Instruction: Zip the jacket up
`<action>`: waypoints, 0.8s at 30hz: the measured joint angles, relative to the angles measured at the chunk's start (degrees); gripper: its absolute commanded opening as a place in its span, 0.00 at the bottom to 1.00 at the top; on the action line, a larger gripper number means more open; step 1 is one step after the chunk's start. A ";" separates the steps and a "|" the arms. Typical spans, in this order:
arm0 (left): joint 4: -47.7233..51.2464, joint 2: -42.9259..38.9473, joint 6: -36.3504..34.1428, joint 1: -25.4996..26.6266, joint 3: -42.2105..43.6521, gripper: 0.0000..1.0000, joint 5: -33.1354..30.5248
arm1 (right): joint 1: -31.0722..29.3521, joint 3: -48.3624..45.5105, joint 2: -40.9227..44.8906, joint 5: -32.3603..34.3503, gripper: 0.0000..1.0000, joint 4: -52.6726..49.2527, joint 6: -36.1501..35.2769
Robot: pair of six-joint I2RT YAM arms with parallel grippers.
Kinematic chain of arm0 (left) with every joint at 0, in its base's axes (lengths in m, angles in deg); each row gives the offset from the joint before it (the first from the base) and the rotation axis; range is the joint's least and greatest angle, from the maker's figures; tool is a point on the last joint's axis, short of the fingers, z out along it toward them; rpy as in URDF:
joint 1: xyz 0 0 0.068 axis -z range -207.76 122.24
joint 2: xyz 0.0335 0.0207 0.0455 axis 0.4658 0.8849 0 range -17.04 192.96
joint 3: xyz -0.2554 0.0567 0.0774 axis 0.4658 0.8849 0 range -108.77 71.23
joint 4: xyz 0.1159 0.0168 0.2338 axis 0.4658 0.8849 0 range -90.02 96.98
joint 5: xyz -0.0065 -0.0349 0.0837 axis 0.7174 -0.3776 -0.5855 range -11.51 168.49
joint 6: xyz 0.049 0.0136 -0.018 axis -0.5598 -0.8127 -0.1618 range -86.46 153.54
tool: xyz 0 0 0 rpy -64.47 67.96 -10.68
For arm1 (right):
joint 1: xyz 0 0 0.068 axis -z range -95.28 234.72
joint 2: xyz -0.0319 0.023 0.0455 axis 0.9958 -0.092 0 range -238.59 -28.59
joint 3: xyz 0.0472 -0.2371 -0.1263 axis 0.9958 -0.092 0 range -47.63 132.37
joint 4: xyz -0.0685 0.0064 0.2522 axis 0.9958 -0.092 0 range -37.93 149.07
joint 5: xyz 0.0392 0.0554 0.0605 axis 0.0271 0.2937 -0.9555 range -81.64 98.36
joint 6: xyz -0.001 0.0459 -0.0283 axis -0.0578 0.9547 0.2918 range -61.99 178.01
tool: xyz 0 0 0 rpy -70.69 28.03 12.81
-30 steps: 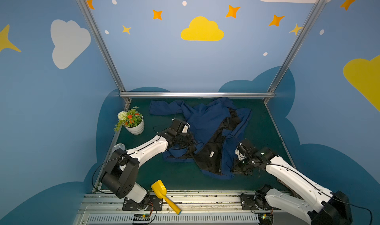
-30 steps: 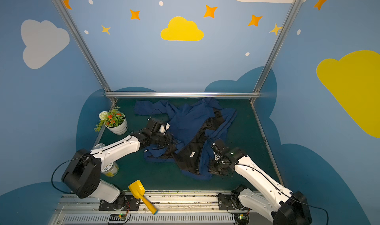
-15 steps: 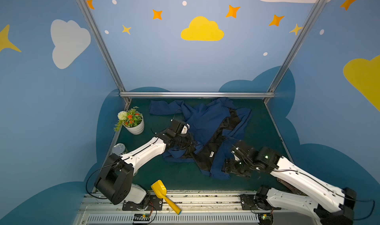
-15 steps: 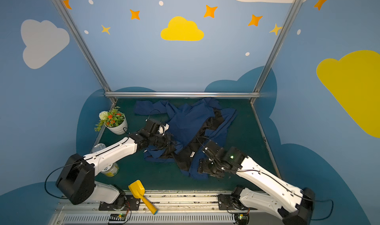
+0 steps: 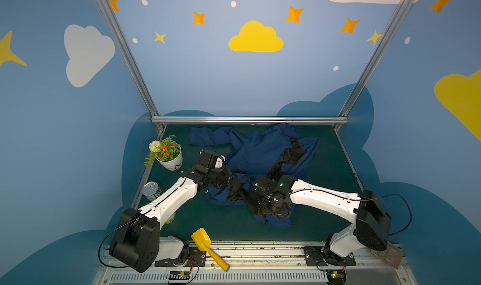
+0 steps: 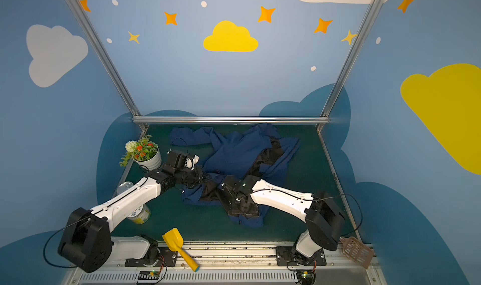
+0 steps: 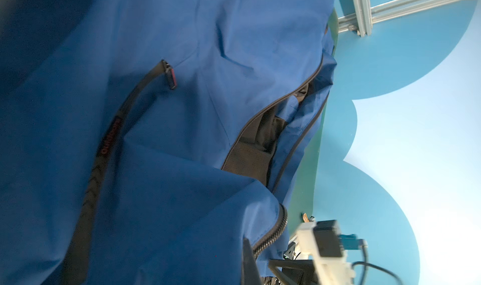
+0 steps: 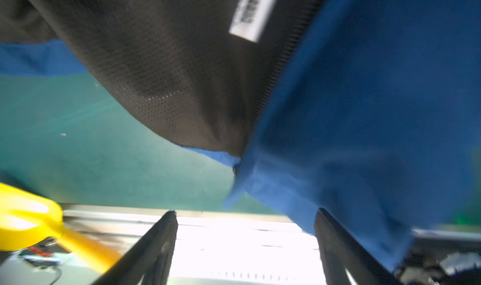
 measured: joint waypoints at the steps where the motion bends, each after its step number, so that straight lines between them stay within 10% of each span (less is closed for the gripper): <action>1: 0.11 -0.13 0.11 -0.26 0.13 0.03 0.04 | -0.11 -0.68 -0.48 0.42 0.72 0.92 -0.72; 24: 6.01 -3.69 -0.90 -2.05 0.02 0.03 -0.85 | -0.07 -12.90 0.20 0.87 0.29 14.25 -5.20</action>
